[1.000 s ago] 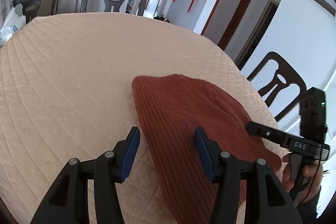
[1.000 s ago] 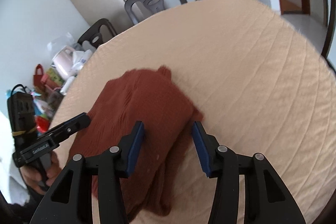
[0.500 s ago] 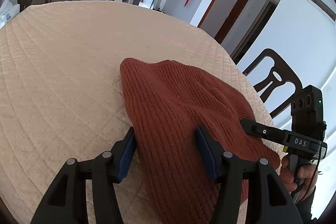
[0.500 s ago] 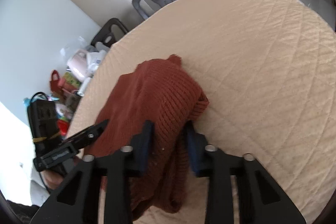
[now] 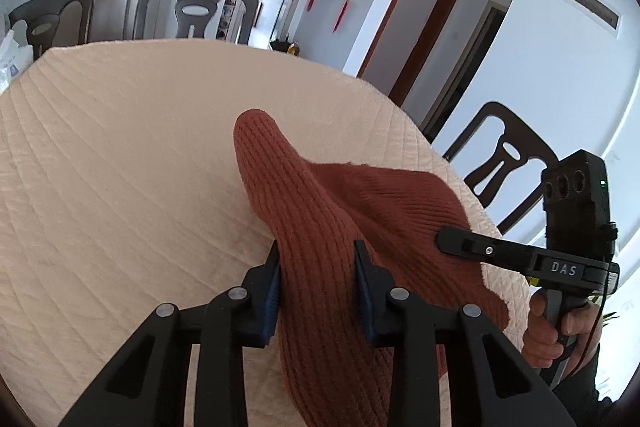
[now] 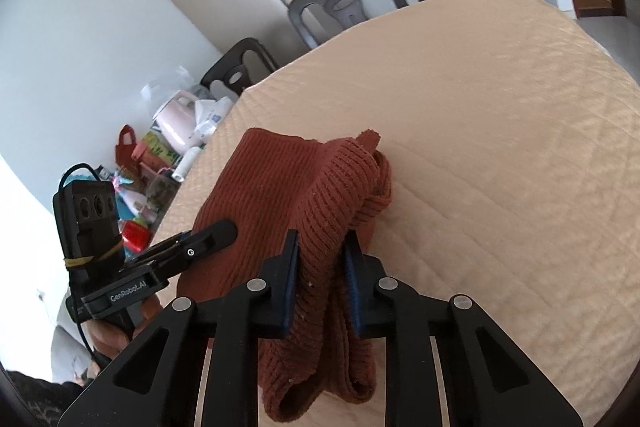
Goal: Fold small clothes
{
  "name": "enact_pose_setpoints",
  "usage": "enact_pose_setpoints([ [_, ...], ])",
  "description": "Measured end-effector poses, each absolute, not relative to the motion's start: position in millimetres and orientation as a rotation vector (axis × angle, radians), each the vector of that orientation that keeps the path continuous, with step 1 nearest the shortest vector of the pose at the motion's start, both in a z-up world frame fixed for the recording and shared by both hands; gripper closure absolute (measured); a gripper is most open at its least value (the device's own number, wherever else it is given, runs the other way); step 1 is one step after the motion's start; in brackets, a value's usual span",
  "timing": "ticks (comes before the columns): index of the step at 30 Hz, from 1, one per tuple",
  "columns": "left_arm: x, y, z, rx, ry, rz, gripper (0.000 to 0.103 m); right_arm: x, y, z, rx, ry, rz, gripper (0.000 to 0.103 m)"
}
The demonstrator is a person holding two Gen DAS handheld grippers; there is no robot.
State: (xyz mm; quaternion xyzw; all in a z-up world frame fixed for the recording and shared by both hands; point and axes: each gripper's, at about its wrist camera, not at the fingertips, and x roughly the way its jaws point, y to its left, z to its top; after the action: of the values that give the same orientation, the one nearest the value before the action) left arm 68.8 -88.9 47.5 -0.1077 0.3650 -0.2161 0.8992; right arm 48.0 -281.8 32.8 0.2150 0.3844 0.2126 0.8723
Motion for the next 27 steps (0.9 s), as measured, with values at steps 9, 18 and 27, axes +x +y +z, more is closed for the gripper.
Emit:
enact_pose_setpoints([
  [9, 97, -33, 57, -0.237, 0.748, -0.371, 0.069, 96, -235, 38, 0.425, 0.807, 0.534, 0.082],
  [18, 142, 2, 42, -0.229, 0.788, -0.314, 0.069, 149, -207, 26, 0.422, 0.850, 0.544, 0.084],
  [27, 133, 17, 29, -0.240, 0.810, -0.245, 0.061, 150, -217, 22, 0.335, 0.879, 0.452, 0.084],
])
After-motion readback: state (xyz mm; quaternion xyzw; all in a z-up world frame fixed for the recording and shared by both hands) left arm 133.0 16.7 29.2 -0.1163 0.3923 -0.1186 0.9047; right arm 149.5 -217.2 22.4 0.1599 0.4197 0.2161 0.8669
